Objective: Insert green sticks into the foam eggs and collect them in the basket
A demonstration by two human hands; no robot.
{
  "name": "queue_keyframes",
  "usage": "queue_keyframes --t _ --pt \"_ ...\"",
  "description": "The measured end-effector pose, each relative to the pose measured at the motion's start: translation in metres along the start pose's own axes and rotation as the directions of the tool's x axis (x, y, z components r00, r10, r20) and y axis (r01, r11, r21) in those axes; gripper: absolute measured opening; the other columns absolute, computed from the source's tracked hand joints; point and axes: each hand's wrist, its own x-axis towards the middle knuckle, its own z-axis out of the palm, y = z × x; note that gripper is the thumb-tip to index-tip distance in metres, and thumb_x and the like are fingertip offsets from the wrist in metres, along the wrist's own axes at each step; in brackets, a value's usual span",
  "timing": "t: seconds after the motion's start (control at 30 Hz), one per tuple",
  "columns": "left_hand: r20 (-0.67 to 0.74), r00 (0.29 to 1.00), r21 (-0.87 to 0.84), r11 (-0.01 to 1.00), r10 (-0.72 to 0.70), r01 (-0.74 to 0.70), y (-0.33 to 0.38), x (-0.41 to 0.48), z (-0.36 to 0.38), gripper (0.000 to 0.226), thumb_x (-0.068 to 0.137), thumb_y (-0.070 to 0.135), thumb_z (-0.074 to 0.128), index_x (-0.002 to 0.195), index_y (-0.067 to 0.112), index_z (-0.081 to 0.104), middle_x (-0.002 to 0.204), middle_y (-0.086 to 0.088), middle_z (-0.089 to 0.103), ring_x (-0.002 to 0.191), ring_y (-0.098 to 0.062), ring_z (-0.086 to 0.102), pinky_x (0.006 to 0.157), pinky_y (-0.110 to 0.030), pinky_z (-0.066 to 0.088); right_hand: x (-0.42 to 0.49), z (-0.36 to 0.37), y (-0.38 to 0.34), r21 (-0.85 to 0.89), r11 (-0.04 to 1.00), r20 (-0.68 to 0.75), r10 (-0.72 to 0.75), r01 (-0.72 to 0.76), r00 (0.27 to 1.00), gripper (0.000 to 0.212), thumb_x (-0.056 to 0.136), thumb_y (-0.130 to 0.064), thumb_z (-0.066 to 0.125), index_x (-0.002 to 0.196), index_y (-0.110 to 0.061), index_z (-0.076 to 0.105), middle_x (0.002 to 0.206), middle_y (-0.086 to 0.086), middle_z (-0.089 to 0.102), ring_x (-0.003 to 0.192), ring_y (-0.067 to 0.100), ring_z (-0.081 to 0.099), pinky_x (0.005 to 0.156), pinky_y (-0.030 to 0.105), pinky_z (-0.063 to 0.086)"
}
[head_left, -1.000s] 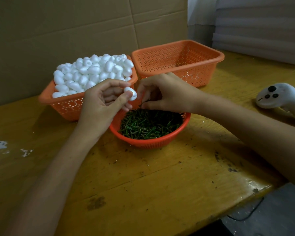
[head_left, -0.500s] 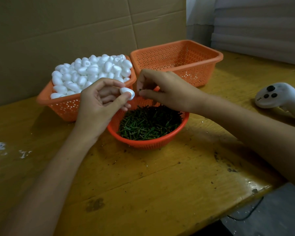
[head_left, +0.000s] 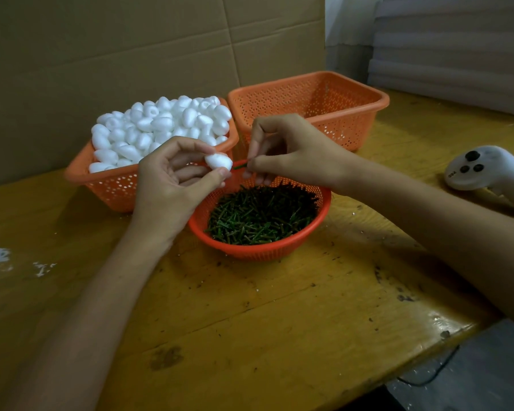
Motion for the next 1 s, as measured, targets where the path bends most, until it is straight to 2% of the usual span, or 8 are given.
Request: queue_keyframes --t 0.07,0.17,0.4,0.53,0.67,0.77,0.9,1.0 --pt "0.000 1.000 0.003 1.000 -0.004 0.004 0.0005 0.0001 -0.0003 0.033 0.084 0.003 0.085 0.111 0.005 0.067 0.108 -0.011 0.078 0.095 -0.030 0.080 0.080 -0.031 0.063 0.0001 0.0001 0.0001 -0.016 1.000 0.006 0.003 -0.003 1.000 0.009 0.091 0.007 0.068 0.090 0.003 0.060 0.083 0.018 0.078 0.077 0.040 0.075 0.069 0.037 0.063" --pt "0.006 1.000 0.000 1.000 -0.006 0.006 0.0014 -0.0002 -0.0002 0.031 0.085 0.003 0.084 0.111 0.006 0.067 0.109 -0.012 0.078 0.095 -0.031 0.079 0.080 -0.030 0.063 0.0000 -0.0002 -0.0001 -0.029 1.000 0.010 0.005 -0.005 1.000 0.008 0.092 0.008 0.067 0.091 0.007 0.059 0.083 0.018 0.077 0.076 0.040 0.075 0.068 0.039 0.063" --pt "0.008 1.000 0.028 1.000 -0.007 0.007 0.0040 -0.0016 0.0012 0.030 0.078 0.007 0.087 0.101 0.019 0.072 0.106 -0.008 0.079 0.096 -0.030 0.079 0.087 -0.040 0.065 -0.0009 0.0012 -0.0042 0.013 0.999 -0.001 0.030 -0.030 1.000 0.010 0.094 0.006 0.067 0.103 0.010 0.064 0.086 0.019 0.078 0.073 0.030 0.075 0.063 0.031 0.061" --pt "0.020 1.000 0.058 0.998 0.006 -0.007 0.0049 -0.0021 0.0011 0.031 0.080 0.002 0.089 0.100 0.019 0.072 0.105 -0.004 0.080 0.094 -0.024 0.080 0.084 -0.032 0.065 -0.0021 -0.0009 -0.0061 0.081 0.997 0.014 -0.002 0.000 1.000 0.017 0.091 0.003 0.074 0.103 0.012 0.067 0.089 0.028 0.075 0.080 0.031 0.073 0.066 0.027 0.059" --pt "0.042 0.999 0.069 0.997 0.017 -0.019 0.0057 -0.0021 0.0011 0.031 0.079 0.004 0.090 0.100 0.019 0.073 0.105 -0.004 0.080 0.093 -0.022 0.080 0.082 -0.027 0.063 -0.0024 -0.0028 -0.0053 0.083 0.996 0.037 -0.032 0.029 0.999 0.020 0.088 0.000 0.078 0.102 0.013 0.071 0.087 0.027 0.076 0.080 0.031 0.074 0.067 0.027 0.060" --pt "0.047 0.999 0.074 0.997 0.021 -0.024 0.0056 -0.0023 0.0009 0.031 0.079 0.004 0.090 0.100 0.019 0.073 0.105 -0.003 0.081 0.093 -0.022 0.080 0.082 -0.027 0.063 -0.0024 -0.0036 -0.0041 0.075 0.997 0.053 -0.037 0.033 0.998 0.022 0.086 0.002 0.079 0.104 0.012 0.071 0.090 0.026 0.076 0.085 0.039 0.075 0.069 0.029 0.063" --pt "0.056 0.998 0.078 0.997 0.026 -0.030 0.0052 -0.0022 0.0002 0.031 0.079 0.005 0.090 0.100 0.020 0.073 0.105 -0.003 0.080 0.093 -0.022 0.080 0.082 -0.027 0.063 -0.0032 -0.0028 -0.0034 0.048 0.998 0.054 -0.041 0.039 0.998 0.025 0.083 0.005 0.081 0.104 0.013 0.071 0.091 0.022 0.077 0.086 0.038 0.076 0.071 0.031 0.063" --pt "0.061 0.998 0.074 0.997 0.023 -0.027 0.0059 -0.0023 0.0011 0.031 0.079 0.006 0.090 0.099 0.022 0.073 0.104 -0.001 0.081 0.092 -0.021 0.080 0.081 -0.024 0.062 -0.0019 -0.0023 -0.0025 -0.011 1.000 0.031 -0.026 0.026 0.999 0.022 0.082 0.006 0.082 0.100 0.012 0.070 0.091 0.025 0.076 0.087 0.046 0.074 0.075 0.040 0.063"
